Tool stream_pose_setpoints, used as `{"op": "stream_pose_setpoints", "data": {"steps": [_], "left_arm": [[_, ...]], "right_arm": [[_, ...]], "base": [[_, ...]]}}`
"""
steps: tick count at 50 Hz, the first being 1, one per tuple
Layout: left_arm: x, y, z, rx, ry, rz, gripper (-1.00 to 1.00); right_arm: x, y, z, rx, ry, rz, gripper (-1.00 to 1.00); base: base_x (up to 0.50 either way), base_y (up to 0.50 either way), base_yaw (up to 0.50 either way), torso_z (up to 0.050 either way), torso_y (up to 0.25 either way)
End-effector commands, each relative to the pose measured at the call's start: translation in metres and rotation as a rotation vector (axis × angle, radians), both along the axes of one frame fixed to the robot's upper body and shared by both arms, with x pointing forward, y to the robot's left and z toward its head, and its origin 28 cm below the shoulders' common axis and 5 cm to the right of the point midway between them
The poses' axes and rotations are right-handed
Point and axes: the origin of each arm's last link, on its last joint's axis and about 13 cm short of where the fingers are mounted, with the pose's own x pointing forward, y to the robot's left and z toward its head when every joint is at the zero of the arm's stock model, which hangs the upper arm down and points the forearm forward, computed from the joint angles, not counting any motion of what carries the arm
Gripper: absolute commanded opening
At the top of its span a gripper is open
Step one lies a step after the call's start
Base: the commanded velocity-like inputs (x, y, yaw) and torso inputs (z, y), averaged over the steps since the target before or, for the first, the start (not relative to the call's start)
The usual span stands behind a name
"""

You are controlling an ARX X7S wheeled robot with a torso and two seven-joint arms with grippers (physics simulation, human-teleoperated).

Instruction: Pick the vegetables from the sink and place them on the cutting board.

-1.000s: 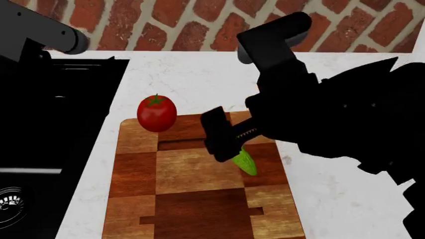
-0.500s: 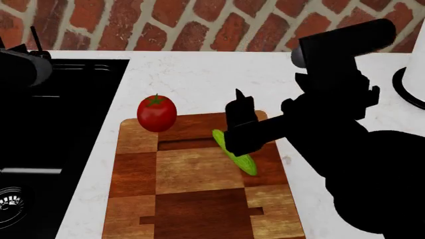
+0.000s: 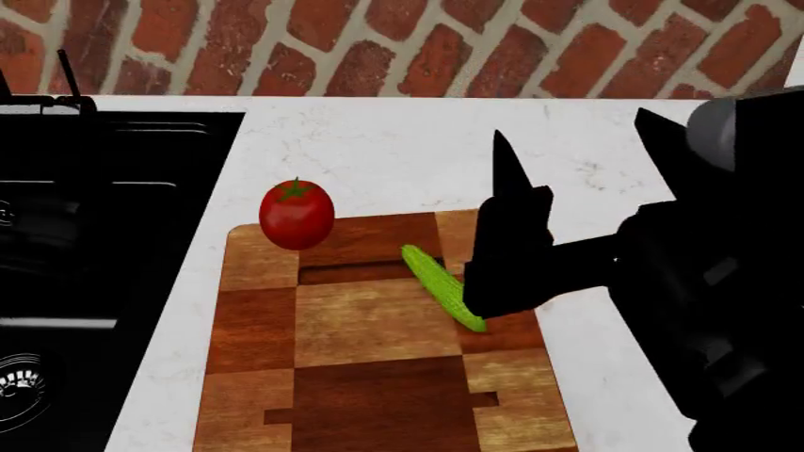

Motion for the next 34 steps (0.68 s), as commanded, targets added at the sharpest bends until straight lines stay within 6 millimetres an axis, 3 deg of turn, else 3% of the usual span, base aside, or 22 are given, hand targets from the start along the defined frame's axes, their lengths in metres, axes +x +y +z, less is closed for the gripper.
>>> {"op": "stream_pose_setpoints", "data": {"steps": [1,12,34], "left_arm": [[-0.029,0.001,0.005,-0.034,-0.072,-0.009,1.00],[-0.056,0.006,0.018,-0.043,-0.136,0.012,1.00],[-0.091,0.010,0.044,-0.071,-0.253,0.023,1.00]], "right_arm": [[-0.026,0.001,0.003,0.060,-0.077,0.006,1.00],[-0.049,-0.011,0.009,0.116,-0.161,-0.047,1.00],[-0.089,-0.011,0.021,0.203,-0.327,-0.037,1.00]], "base": [[0.00,0.00,0.00,0.000,0.000],[0.00,0.00,0.00,0.000,0.000],[0.00,0.00,0.00,0.000,0.000]]}}
